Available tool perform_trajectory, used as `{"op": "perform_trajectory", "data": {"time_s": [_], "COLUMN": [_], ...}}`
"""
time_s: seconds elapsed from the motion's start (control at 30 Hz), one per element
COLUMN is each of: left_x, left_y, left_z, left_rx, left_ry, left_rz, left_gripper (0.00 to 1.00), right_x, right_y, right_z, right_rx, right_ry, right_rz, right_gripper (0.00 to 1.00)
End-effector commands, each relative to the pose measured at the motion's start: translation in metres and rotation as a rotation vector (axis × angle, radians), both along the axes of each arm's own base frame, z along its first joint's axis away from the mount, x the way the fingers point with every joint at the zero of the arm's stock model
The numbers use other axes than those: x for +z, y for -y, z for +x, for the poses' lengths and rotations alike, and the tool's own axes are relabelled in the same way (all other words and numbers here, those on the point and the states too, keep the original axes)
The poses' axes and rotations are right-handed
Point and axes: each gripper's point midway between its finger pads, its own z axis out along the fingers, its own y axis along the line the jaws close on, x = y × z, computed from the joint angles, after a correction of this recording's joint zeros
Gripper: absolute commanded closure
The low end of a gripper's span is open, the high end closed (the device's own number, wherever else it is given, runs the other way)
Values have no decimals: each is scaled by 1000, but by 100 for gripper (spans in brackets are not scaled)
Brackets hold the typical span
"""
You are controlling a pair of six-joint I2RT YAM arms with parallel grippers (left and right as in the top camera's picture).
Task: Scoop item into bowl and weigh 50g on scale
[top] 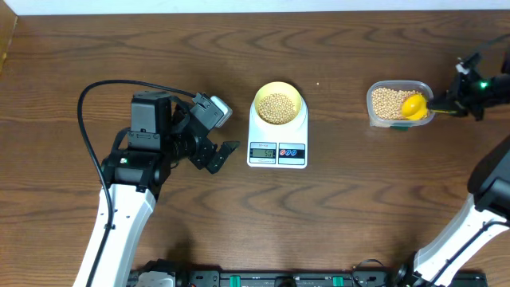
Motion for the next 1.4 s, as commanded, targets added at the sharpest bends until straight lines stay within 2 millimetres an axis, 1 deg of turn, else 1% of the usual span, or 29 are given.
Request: {"op": "perform_trajectory", "data": {"time_s": [0.0,0.03,0.1,0.23,0.3,0.37,0.4,0.43,0.47,0.53,0.57,0.67,0.8,0.97,1.03,1.13,1.23,1.37], "left_x": [-3,-3,-3,-3,-3,-3,-3,-3,-3,-3,-3,-3,-3,-3,-3,-3,-3,-3], "left_y": [0,0,0,0,0,0,0,0,0,0,0,0,0,0,0,0,0,0], "left_z": [0,0,0,0,0,0,0,0,0,0,0,0,0,0,0,0,0,0], "left_rx": [-7,-7,-7,-7,-7,-7,-7,-7,-7,-7,-7,-7,-7,-7,-7,-7,-7,-7], "left_ry": [-5,-5,-5,-5,-5,-5,-5,-5,-5,-5,-5,-5,-5,-5,-5,-5,-5,-5], "left_rz": [3,2,3,3,2,2,3,3,2,3,3,3,2,3,2,3,3,3], "left_gripper": [2,2,2,3,2,2,2,2,2,3,2,3,2,2,2,3,2,2], "right_x": [5,4,4,3,2,0,-3,-6,-9,-14,-15,-15,-19,-19,-13,6,35,81], "right_y": [12,13,13,5,-2,-7,-8,-8,-6,-3,-3,-3,5,9,9,10,11,14], "right_z": [-3,-1,2,0,-6,-15,-24,-30,-37,-46,-47,-45,-43,-34,-31,-30,-27,-22], "right_rx": [-24,-24,-28,-25,-15,-5,4,0,-10,-36,-40,-42,-92,-138,-145,-148,-157,-228], "right_ry": [11,17,26,1,-29,-73,-121,-162,-205,-266,-273,-268,-286,-268,-258,-232,-167,-53], "right_rz": [-35,-38,-43,-32,-18,-15,-28,-44,-65,-93,-93,-97,-136,-147,-147,-158,-182,-228], "right_gripper": [64,61,60,55,55,51,49,46,37,31,26,1,1,1,1,1,1,1]}}
